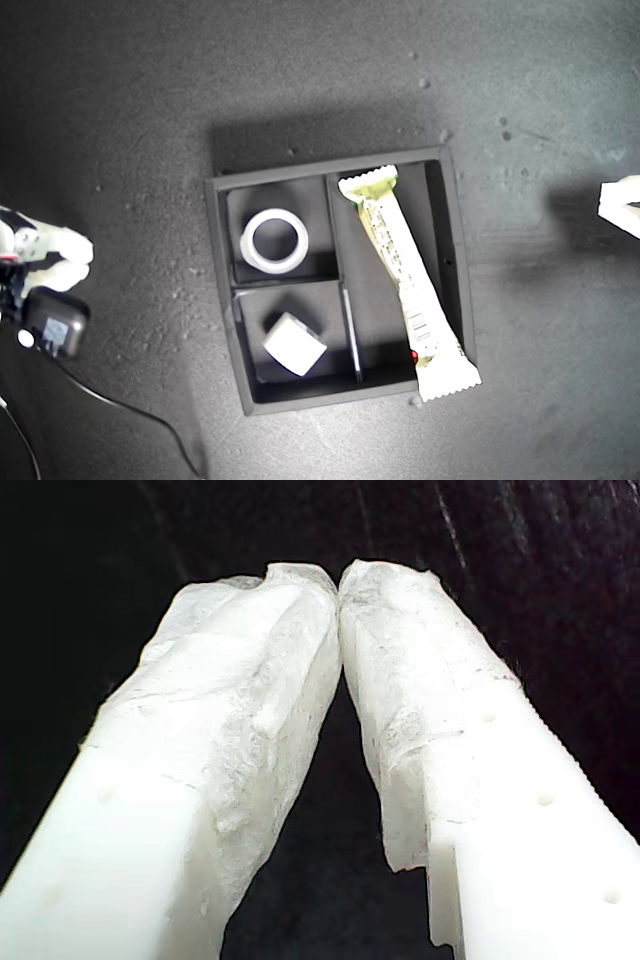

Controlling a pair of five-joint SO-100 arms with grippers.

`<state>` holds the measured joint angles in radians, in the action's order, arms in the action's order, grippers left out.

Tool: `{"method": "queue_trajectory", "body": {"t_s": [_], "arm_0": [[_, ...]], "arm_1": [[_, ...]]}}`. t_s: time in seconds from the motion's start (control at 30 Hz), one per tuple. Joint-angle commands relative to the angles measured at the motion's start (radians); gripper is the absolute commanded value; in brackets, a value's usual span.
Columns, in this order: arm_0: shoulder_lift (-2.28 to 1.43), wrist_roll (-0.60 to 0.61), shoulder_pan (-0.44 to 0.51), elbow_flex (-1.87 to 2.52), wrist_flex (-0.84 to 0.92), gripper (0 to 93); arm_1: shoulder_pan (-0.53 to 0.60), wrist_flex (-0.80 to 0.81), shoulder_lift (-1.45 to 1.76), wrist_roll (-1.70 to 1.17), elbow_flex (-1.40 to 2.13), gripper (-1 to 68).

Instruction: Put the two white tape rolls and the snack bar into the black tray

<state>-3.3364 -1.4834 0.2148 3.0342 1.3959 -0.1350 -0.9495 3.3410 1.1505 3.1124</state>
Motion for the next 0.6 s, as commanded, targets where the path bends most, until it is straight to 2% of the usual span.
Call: {"method": "queue_trajectory", "body": {"t_s": [0.0,0.3,0.4,0.53,0.57], "arm_0": [[-0.048,-0.006,-0.015,0.074,-0.021,0.0],[-0.049,-0.021,-0.034,0.104,-0.025,0.0],[-0.049,-0.028,-0.034,0.104,-0.017,0.0],[-0.049,-0.08,-0.038,0.104,0.0,0.2],[-0.049,-0.055,-0.044,0.104,0.0,0.2]], "arm_1": [[-0.017,-0.054,0.009,0.051,0.012,-0.4],[-0.034,-0.224,0.009,0.124,0.012,-0.4],[-0.015,-0.227,-0.003,0.147,0.012,-0.2],[0.018,-0.328,0.008,0.247,0.012,0.8],[0.023,-0.365,0.003,0.29,0.012,1.2]]}}
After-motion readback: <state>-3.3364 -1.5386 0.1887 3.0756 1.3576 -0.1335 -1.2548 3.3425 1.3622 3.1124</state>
